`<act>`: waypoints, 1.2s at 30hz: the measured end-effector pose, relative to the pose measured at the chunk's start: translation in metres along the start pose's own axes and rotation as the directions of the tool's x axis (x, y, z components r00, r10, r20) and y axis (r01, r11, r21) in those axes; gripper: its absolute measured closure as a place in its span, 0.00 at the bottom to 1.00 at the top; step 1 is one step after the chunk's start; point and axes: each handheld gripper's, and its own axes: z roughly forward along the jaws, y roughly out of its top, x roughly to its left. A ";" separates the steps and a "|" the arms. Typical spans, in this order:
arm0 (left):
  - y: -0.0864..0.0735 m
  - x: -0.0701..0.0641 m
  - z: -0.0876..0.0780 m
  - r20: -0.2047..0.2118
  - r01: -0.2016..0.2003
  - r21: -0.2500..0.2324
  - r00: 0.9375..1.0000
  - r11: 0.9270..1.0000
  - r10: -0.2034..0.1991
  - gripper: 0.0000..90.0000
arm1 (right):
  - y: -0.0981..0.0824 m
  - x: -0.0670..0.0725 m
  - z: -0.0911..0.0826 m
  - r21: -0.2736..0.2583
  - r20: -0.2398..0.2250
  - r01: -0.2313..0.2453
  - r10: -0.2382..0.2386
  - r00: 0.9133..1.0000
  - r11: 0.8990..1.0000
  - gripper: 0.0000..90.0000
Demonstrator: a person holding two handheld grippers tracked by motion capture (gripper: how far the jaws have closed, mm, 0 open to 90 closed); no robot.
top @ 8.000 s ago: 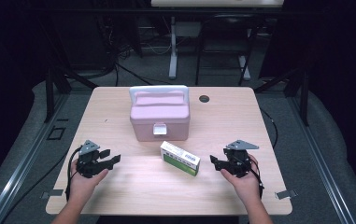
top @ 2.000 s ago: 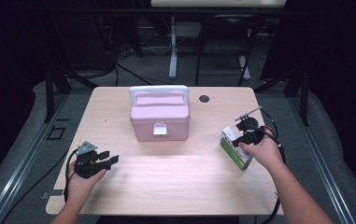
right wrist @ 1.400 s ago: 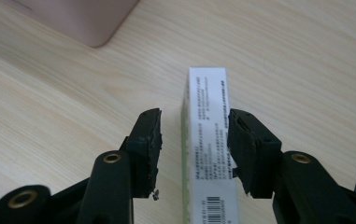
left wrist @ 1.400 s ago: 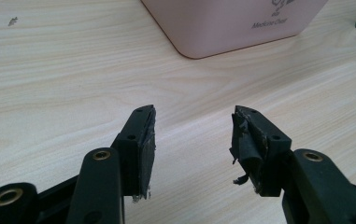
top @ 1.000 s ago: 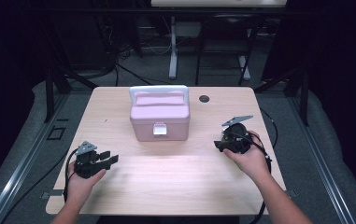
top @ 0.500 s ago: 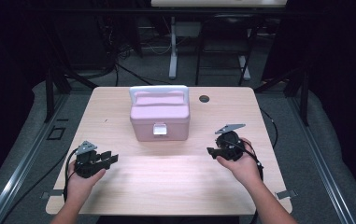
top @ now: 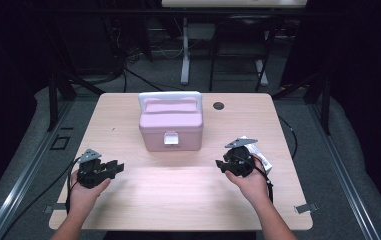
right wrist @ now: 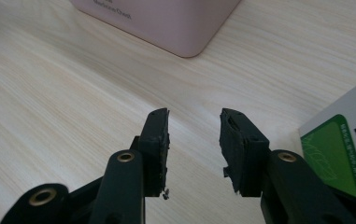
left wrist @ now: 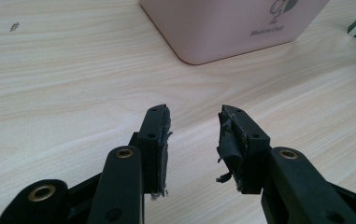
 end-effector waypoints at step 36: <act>0.042 0.002 0.033 0.034 -0.015 -0.005 0.999 1.000 0.016 1.00 | 0.009 -0.006 0.043 -0.075 0.020 -0.033 0.034 0.999 0.997 0.90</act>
